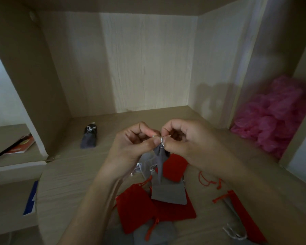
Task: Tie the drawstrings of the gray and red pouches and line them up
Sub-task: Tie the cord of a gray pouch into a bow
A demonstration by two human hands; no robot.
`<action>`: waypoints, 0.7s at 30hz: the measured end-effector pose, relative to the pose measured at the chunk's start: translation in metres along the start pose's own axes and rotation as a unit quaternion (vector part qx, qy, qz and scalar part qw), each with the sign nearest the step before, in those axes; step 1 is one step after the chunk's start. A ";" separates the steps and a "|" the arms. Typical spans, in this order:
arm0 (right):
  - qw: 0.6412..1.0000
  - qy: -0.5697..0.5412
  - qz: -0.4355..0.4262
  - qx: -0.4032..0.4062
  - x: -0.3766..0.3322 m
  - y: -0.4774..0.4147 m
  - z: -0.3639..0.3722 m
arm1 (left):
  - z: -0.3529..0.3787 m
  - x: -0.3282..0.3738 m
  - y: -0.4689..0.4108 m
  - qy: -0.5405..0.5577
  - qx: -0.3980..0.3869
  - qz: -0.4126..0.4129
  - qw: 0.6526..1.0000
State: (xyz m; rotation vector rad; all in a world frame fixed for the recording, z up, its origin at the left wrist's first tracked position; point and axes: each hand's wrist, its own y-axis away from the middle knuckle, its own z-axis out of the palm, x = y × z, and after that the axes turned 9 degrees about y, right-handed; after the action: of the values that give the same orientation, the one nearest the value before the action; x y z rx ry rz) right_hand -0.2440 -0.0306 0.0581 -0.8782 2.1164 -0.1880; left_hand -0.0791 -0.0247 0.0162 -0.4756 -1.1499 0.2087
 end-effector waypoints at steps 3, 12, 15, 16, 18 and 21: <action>0.983 0.173 -0.050 0.030 0.004 -0.001 0.001 | 0.002 0.006 0.001 -0.065 0.017 -0.056 0.996; 0.966 0.248 -0.068 0.014 0.008 -0.003 0.004 | 0.005 0.011 0.004 -0.242 0.015 -0.030 0.970; 0.987 0.157 -0.030 0.006 0.009 -0.001 0.003 | 0.002 0.011 0.004 -0.235 -0.010 -0.050 0.971; 0.993 0.120 -0.019 0.007 0.011 -0.002 0.004 | 0.001 0.011 0.004 -0.231 -0.014 -0.054 0.971; 0.999 0.039 0.003 0.011 0.016 -0.005 0.007 | 0.001 0.010 0.003 -0.217 -0.017 -0.055 0.975; 0.999 -0.028 0.029 0.015 0.020 -0.007 0.008 | -0.001 0.006 0.001 -0.202 -0.001 -0.041 0.979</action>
State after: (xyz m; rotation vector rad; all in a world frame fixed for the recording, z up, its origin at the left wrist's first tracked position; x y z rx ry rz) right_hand -0.2426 -0.0474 0.0428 -0.7950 2.0784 -0.1618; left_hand -0.0756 -0.0217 0.0204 -0.3961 -1.5633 0.2397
